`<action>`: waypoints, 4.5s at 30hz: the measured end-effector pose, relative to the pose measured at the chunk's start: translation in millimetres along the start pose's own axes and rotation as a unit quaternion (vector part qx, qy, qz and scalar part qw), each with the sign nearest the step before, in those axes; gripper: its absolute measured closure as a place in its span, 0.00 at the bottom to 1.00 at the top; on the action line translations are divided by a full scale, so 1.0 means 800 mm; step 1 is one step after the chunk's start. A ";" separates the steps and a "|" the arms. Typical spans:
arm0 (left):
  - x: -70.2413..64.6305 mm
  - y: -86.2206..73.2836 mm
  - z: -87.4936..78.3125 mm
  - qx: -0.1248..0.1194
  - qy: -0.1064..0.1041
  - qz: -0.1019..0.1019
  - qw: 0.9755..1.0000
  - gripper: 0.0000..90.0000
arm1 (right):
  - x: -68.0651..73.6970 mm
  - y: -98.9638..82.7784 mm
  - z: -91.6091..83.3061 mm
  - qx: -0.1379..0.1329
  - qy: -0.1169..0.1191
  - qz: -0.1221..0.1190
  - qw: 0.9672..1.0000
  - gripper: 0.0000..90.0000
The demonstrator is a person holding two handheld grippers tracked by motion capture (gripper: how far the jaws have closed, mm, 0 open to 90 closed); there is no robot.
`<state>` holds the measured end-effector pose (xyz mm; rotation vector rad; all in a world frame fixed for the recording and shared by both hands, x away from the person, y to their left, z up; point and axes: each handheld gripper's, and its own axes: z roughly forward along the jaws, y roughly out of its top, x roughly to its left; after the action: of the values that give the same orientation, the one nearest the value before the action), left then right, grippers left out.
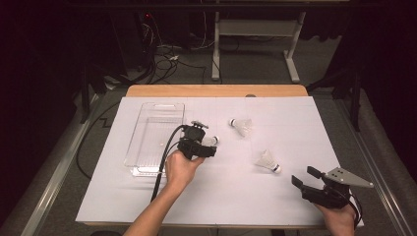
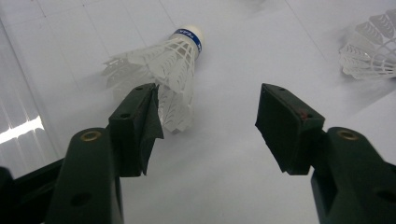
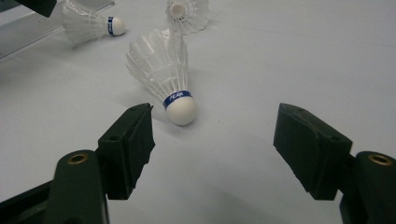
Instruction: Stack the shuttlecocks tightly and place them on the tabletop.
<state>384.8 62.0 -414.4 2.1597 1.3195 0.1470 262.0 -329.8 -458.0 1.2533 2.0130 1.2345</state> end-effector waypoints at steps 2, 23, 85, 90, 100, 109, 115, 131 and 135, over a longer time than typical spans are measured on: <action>0.001 0.001 0.001 0.001 -0.001 -0.001 1.000 0.44 | 0.000 0.000 0.000 0.000 0.000 0.000 1.000 0.32; 0.007 0.007 0.016 0.013 -0.012 -0.027 0.999 0.56 | 0.000 0.000 0.000 0.000 0.001 0.000 1.000 0.32; 0.012 0.006 -0.006 0.000 -0.019 0.015 1.000 1.00 | 0.000 0.000 0.001 0.002 0.002 0.002 1.000 0.32; 0.012 0.005 -0.010 0.004 -0.020 0.022 1.000 0.99 | 0.001 0.000 0.001 0.001 0.002 0.002 1.000 0.32; 0.011 0.004 -0.017 0.009 -0.019 0.028 0.999 0.99 | 0.001 0.000 0.000 0.001 0.001 0.002 1.000 0.32; 0.004 0.010 -0.019 0.028 -0.004 0.047 0.999 0.99 | 0.001 0.000 0.000 0.000 0.001 0.002 1.000 0.32; 0.006 0.008 -0.017 0.038 0.009 0.049 0.998 0.99 | 0.000 0.000 0.000 0.001 0.002 0.002 1.000 0.32; 0.016 0.009 -0.008 0.057 0.026 0.041 0.997 0.99 | 0.001 0.000 0.000 0.001 0.002 0.001 1.000 0.32; 0.018 0.010 -0.006 0.051 0.029 0.035 0.998 0.94 | 0.001 0.000 0.000 0.001 0.002 0.002 1.000 0.32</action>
<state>396.3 73.3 -408.7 2.3047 1.3087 0.1762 261.9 -329.2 -458.1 1.2569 2.0156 1.2380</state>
